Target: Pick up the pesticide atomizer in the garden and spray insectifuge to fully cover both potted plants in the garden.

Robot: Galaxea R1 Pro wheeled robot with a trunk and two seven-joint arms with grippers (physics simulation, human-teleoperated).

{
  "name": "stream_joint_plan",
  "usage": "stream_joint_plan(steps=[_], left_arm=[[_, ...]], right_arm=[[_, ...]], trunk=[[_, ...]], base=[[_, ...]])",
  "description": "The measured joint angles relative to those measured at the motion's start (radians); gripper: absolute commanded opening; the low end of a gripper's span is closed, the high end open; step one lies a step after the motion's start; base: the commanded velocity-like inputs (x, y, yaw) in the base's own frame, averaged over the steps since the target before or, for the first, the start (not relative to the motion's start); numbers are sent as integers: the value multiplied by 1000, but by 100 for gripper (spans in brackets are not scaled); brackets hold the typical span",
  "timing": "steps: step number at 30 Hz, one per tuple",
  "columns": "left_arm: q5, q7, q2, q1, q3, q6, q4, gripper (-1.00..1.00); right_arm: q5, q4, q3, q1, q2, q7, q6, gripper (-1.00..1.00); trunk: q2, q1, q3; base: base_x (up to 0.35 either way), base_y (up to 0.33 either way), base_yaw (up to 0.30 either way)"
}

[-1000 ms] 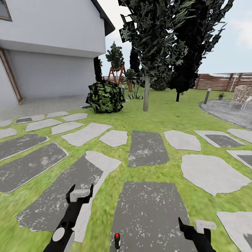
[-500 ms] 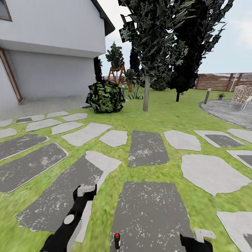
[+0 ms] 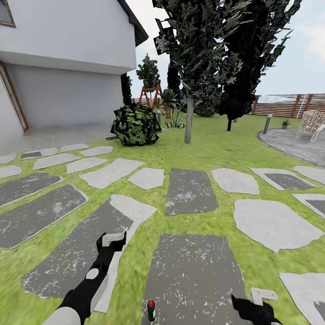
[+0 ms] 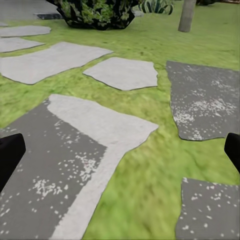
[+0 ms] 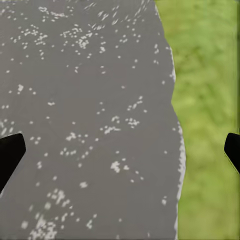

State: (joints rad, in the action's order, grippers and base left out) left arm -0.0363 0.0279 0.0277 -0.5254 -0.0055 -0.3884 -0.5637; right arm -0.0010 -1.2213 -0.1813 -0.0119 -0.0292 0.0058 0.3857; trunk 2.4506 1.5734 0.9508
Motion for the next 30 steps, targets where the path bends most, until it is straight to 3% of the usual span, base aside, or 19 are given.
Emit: stream_joint_plan(steps=[16,22,26,30], left_arm=[[-1,-1,1,-1,-3,-2,1,100],[-1,-1,1,-1,-4,-3,2,100],[-1,-1,1,0,-4,-2,2,100],[-1,-1,2,-1,-4,-2,2,100]], right_arm=[[-1,-21,-60,0,-2,-3,-1,100],[-2,-27,-96,0,-1,-3,-1,100],[-3,-27,-101,0,-1,-3,-1,100],[-3,-27,-102,0,-1,-3,-1,100]], trunk=[[0,0,0],[7,4,7],[7,4,13],[35,19,32]], base=[[0,0,0],[0,0,0],[0,0,0],[0,0,0]])
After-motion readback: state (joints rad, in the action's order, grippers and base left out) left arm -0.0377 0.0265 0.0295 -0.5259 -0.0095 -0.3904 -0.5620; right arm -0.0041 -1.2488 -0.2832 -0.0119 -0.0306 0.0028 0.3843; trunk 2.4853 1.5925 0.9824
